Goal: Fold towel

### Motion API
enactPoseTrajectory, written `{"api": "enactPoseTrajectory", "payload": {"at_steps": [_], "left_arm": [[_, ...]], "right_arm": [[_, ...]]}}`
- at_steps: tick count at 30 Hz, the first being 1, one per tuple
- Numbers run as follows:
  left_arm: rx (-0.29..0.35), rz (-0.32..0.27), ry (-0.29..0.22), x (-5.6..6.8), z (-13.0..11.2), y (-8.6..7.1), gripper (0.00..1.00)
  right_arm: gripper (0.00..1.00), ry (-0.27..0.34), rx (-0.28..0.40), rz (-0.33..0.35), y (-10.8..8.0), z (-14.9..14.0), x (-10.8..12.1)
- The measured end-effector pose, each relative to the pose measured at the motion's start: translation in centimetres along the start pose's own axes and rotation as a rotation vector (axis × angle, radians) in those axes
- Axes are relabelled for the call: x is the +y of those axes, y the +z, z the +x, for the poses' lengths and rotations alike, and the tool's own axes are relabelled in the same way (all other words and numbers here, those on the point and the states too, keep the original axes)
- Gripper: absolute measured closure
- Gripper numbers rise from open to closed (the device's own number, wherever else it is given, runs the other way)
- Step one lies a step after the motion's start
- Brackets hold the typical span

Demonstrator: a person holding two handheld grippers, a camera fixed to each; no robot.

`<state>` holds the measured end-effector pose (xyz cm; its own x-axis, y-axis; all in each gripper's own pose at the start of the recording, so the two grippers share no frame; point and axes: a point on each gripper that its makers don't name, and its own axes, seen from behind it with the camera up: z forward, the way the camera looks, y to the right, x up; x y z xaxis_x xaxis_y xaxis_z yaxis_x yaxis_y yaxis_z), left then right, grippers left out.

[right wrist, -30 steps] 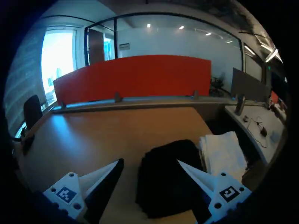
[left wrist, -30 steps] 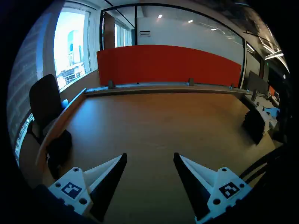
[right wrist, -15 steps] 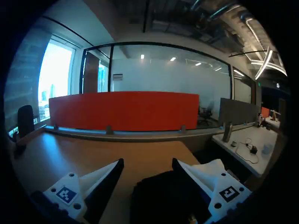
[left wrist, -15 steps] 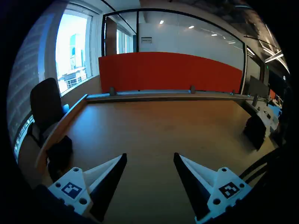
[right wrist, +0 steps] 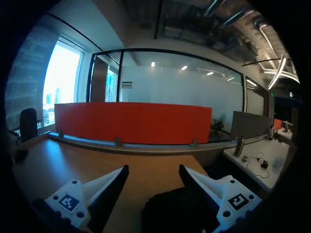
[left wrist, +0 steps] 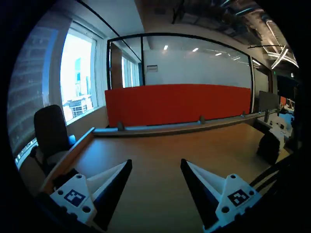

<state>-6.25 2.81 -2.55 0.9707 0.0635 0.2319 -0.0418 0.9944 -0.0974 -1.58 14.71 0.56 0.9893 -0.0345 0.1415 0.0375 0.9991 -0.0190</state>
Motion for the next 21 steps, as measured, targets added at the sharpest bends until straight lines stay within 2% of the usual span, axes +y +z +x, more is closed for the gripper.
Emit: {"api": "enactPoseTrajectory", "payload": {"at_steps": [5, 11, 21], "left_arm": [[0.071, 0.022, 0.005, -1.0, 2.5, 0.5, 0.07], [0.109, 0.036, -0.014, -2.2, 3.8, 0.9, 0.07], [0.142, 0.039, -0.034, -2.9, 4.9, 1.2, 0.07]], "right_arm": [[0.00, -0.015, 0.019, -0.005, -0.1, 1.3, -0.7], [0.00, -0.013, 0.043, 0.001, -0.1, 2.8, -2.4], [0.00, -0.026, 0.087, 0.026, 0.3, 5.1, -7.7]]}}
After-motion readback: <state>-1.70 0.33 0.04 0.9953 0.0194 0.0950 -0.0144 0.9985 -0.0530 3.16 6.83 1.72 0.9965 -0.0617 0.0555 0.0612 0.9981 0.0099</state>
